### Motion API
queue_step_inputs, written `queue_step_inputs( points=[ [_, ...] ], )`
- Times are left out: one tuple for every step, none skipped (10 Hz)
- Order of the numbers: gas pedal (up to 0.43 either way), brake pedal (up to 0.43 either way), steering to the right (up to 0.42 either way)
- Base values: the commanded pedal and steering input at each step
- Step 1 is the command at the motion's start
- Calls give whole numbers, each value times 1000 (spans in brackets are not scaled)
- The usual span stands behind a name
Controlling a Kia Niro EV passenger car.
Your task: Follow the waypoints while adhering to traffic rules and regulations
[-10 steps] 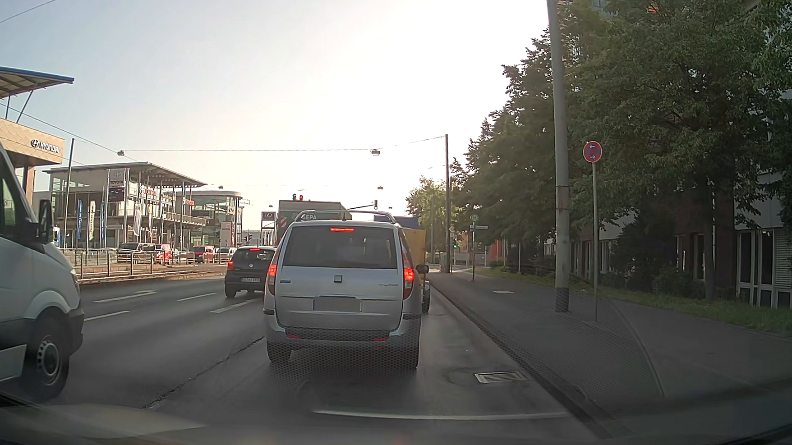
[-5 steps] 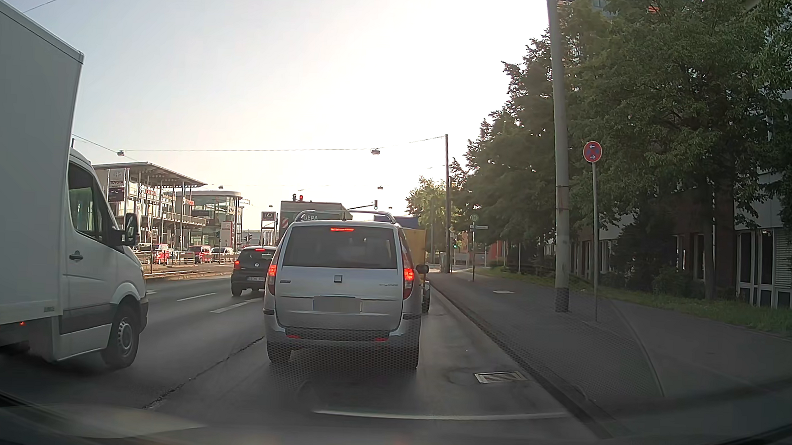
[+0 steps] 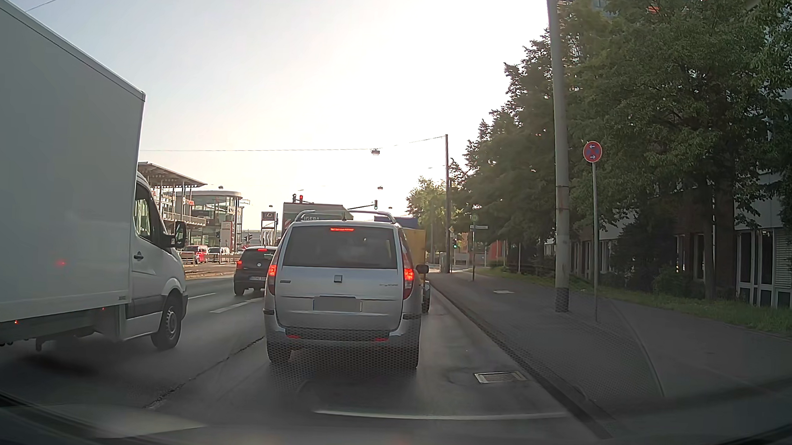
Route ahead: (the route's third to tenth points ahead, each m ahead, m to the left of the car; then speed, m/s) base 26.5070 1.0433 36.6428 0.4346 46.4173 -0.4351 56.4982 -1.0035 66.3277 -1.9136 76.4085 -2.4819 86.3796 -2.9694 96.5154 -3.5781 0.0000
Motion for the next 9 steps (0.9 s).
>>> queue_step_inputs(
  points=[
    [0, 0, -1],
    [0, 0, -1],
    [0, 0, -1],
    [0, 0, -1],
    [0, 0, -1],
    [0, 0, -1],
    [0, 0, -1],
    [0, 0, -1],
    [0, 0, -1]
  ],
)
